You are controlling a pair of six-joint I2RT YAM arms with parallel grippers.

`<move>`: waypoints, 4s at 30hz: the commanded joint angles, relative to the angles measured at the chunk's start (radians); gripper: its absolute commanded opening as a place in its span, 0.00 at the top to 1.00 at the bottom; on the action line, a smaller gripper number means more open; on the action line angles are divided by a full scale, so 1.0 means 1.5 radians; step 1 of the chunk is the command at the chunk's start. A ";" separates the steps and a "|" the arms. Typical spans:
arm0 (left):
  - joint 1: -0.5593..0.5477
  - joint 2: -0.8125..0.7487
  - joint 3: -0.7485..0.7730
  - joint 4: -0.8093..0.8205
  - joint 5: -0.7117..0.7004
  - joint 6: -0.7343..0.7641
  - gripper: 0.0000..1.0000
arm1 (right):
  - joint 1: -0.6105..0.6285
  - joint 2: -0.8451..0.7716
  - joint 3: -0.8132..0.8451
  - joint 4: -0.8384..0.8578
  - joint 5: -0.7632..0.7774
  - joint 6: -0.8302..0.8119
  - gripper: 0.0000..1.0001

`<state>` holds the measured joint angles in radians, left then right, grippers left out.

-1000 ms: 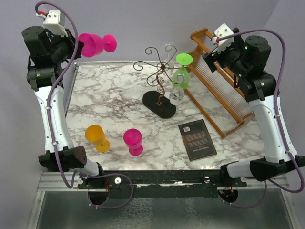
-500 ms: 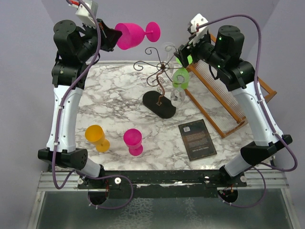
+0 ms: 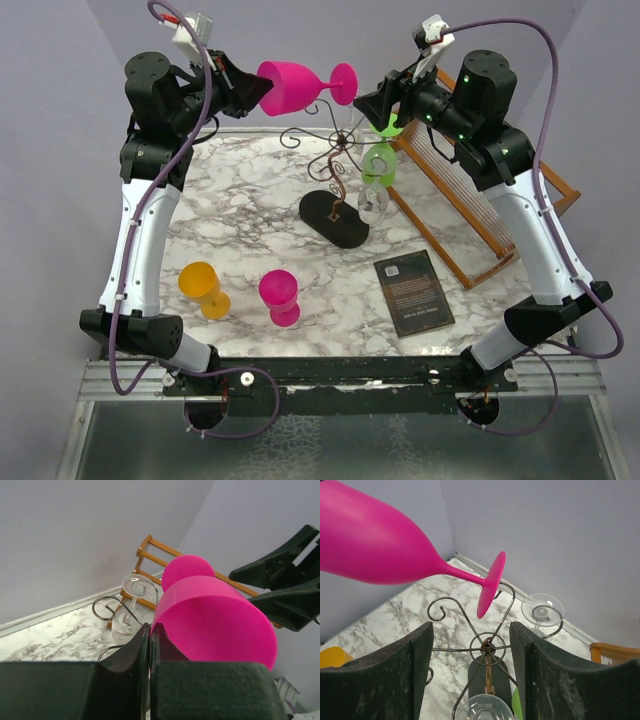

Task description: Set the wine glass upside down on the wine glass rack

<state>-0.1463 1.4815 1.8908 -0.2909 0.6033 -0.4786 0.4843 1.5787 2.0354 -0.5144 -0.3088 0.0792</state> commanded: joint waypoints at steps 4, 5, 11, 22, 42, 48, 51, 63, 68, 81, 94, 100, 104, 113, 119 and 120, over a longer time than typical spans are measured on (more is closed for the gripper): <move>-0.006 -0.044 -0.019 0.064 0.063 -0.040 1.00 | -0.001 0.017 -0.016 0.036 0.012 0.078 0.45; -0.006 -0.045 -0.019 0.064 0.065 -0.040 1.00 | -0.001 0.019 -0.015 0.037 0.013 0.080 0.46; -0.008 -0.049 -0.025 0.073 0.079 -0.043 1.00 | -0.001 0.025 -0.013 0.038 0.012 0.088 0.59; -0.012 -0.050 -0.044 0.081 0.087 -0.043 1.00 | -0.001 0.023 -0.013 0.038 0.045 0.074 0.99; -0.011 -0.112 -0.064 -0.092 -0.105 0.226 0.23 | -0.020 -0.098 -0.078 0.071 0.206 -0.230 0.99; -0.006 -0.128 -0.053 -0.140 -0.235 0.324 0.06 | -0.019 -0.130 -0.077 -0.034 0.062 -0.380 0.99; -0.003 -0.128 -0.050 -0.146 -0.265 0.344 0.02 | -0.010 -0.142 -0.090 -0.106 -0.021 -0.451 0.99; 0.009 -0.113 -0.063 -0.133 -0.286 0.365 0.02 | 0.140 -0.148 -0.197 -0.175 0.115 -0.634 0.99; 0.011 -0.109 -0.071 -0.123 -0.286 0.361 0.02 | 0.186 -0.132 -0.228 -0.150 0.208 -0.684 0.99; 0.017 -0.106 -0.066 -0.115 -0.270 0.352 0.02 | 0.243 -0.082 -0.262 -0.060 0.374 -0.768 0.99; 0.017 -0.110 -0.075 -0.114 -0.262 0.351 0.02 | 0.269 -0.037 -0.240 -0.018 0.407 -0.788 0.99; 0.017 -0.112 -0.079 -0.115 -0.261 0.353 0.02 | 0.278 -0.025 -0.225 -0.017 0.403 -0.787 0.99; 0.017 -0.113 -0.078 -0.116 -0.258 0.353 0.02 | 0.282 -0.016 -0.217 -0.016 0.402 -0.786 0.99; 0.017 -0.113 -0.081 -0.115 -0.257 0.355 0.02 | 0.294 -0.003 -0.191 -0.033 0.386 -0.780 0.99; 0.017 -0.114 -0.083 -0.116 -0.258 0.358 0.02 | 0.302 0.007 -0.175 -0.042 0.378 -0.774 0.99; 0.017 -0.114 -0.083 -0.115 -0.259 0.358 0.02 | 0.304 0.009 -0.173 -0.043 0.377 -0.774 0.99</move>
<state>-0.1257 1.3228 1.7725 -0.4946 0.1978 0.0559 0.9245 1.5768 1.7367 -0.5797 0.2703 -1.0935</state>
